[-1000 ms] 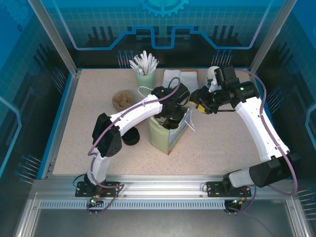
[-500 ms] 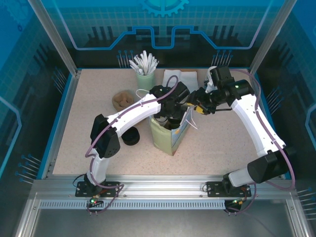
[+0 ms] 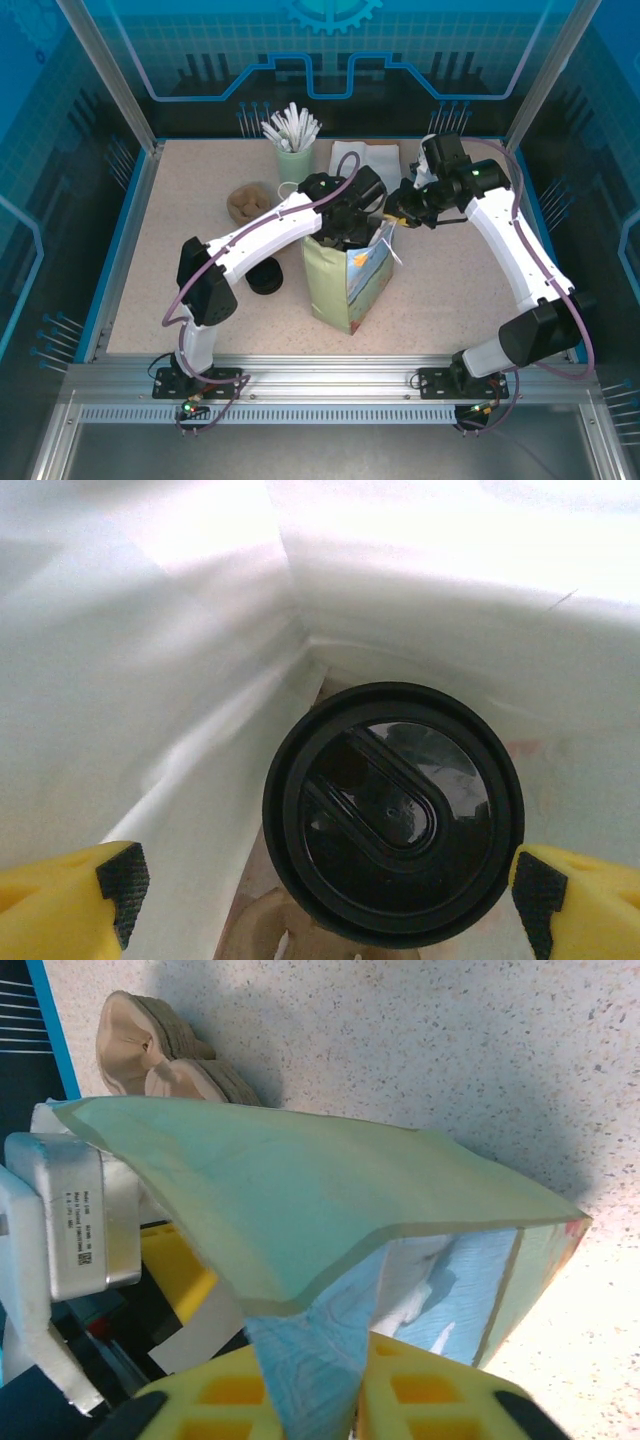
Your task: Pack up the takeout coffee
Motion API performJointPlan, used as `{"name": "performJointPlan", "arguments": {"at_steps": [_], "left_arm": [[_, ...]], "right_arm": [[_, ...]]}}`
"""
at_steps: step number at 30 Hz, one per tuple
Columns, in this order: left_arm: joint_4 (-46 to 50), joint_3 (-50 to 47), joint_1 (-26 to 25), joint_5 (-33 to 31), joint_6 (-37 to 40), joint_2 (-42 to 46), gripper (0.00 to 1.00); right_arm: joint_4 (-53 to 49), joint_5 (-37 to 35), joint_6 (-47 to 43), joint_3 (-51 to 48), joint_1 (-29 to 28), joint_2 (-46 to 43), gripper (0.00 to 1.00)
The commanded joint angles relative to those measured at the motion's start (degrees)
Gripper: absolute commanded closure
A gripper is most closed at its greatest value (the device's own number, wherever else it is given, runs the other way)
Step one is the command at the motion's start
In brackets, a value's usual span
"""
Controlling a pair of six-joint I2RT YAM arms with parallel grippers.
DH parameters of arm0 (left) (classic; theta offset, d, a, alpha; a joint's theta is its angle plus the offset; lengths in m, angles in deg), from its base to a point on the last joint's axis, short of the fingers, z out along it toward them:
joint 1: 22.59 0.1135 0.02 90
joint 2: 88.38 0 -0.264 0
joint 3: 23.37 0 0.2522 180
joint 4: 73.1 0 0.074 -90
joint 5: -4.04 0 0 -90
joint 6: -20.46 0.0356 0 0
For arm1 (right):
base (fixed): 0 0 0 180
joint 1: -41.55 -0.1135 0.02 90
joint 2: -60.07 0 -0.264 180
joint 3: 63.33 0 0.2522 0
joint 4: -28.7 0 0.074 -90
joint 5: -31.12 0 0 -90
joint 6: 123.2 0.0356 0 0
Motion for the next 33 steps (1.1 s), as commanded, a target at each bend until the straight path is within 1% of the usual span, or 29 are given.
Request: {"name": "performJointPlan", "arguments": {"at_steps": [1,7,10,15,21,24,27,33], "left_arm": [[1.95,2.70,-0.39,-1.14,-0.47,2.55,0.05],[2.75,2.74,-0.63,-1.79,-0.99,2.90,0.05],[2.25,2.59,-0.94,-1.96,-0.91,3.71,0.05],[1.00,2.61,-1.50,-2.07,-1.37,5.91,0.05],[0.73,2.70,-2.75,-3.31,-1.66,7.54,0.05],[-0.58,1.23,-3.30,-3.69,-1.81,8.55,0.05],[-4.87,-2.19,-3.82,-3.28,-2.16,10.52,0.05],[-19.11,-14.78,-3.94,0.25,-3.81,16.84,0.06]], "right_arm": [[-2.02,-1.14,-2.12,0.68,0.38,-0.02,0.85],[-1.08,-0.94,-5.37,0.40,1.74,-0.58,0.92],[-0.85,-1.37,-8.09,0.63,2.58,-0.67,0.93],[1.18,0.75,-12.13,-0.67,4.05,-1.27,0.96],[3.28,3.15,-16.64,-1.89,4.35,-1.85,0.97],[4.57,4.56,-17.59,-2.62,4.53,-2.28,0.97],[5.32,5.07,-18.43,-2.96,4.56,-2.70,0.98],[8.10,5.87,-18.95,-5.44,4.92,-4.41,0.98]]}}
